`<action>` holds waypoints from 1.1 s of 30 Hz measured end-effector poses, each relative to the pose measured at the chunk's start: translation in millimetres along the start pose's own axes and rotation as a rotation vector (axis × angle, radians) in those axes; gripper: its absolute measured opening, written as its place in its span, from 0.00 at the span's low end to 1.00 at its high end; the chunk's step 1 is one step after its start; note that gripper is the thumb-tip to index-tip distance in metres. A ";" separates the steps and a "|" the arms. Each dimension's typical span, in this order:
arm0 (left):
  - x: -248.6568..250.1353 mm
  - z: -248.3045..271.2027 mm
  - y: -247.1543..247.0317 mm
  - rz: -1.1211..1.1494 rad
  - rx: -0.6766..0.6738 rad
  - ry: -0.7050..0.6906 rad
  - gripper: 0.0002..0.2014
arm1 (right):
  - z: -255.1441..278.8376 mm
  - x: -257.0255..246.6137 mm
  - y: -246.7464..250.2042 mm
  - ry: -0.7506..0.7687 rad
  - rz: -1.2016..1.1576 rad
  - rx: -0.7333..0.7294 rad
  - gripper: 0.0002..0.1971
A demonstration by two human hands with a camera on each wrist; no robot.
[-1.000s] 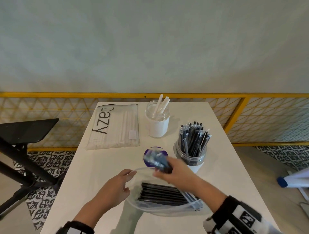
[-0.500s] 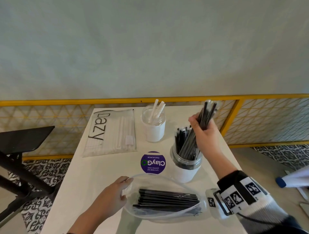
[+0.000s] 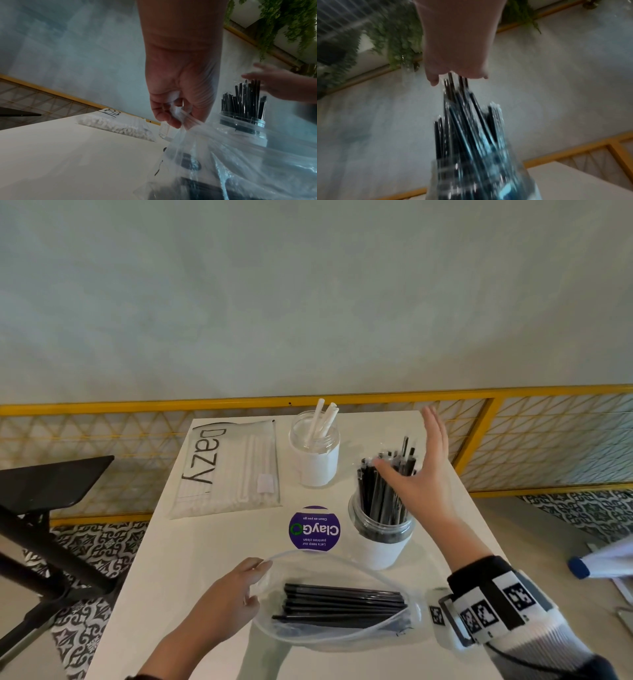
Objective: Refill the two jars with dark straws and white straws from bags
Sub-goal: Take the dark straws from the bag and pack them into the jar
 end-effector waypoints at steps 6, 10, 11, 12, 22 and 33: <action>0.1 0.7 0.8 0.007 0.009 0.005 0.31 | 0.0 11.8 -25.4 0.168 0.324 -0.349 0.22; 4.3 2.2 3.6 0.001 0.022 0.015 0.31 | 17.9 40.8 -27.7 0.043 0.474 -0.450 0.28; 4.9 2.2 4.2 0.002 0.024 0.017 0.31 | 17.5 39.5 -28.1 0.059 0.476 -0.432 0.28; 5.4 2.1 4.7 0.004 0.027 0.017 0.31 | 16.4 34.9 -28.0 0.094 0.477 -0.399 0.28; 13.1 -0.1 5.3 -0.008 0.024 0.000 0.31 | 148.6 12.2 -98.9 0.155 0.325 -0.979 0.14; 9.4 1.3 0.7 -0.014 0.015 0.025 0.31 | 174.4 69.8 -121.5 -0.164 0.670 -1.246 0.22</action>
Point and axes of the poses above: each hand's wrist, its own z-axis away from the middle knuckle, its own y-axis out of the back of the hand, x = y × z, the point moved 3 cm from there along -z, towards the middle knuckle, and after that the axes turned 10 degrees about -z, right-handed, at the moved point
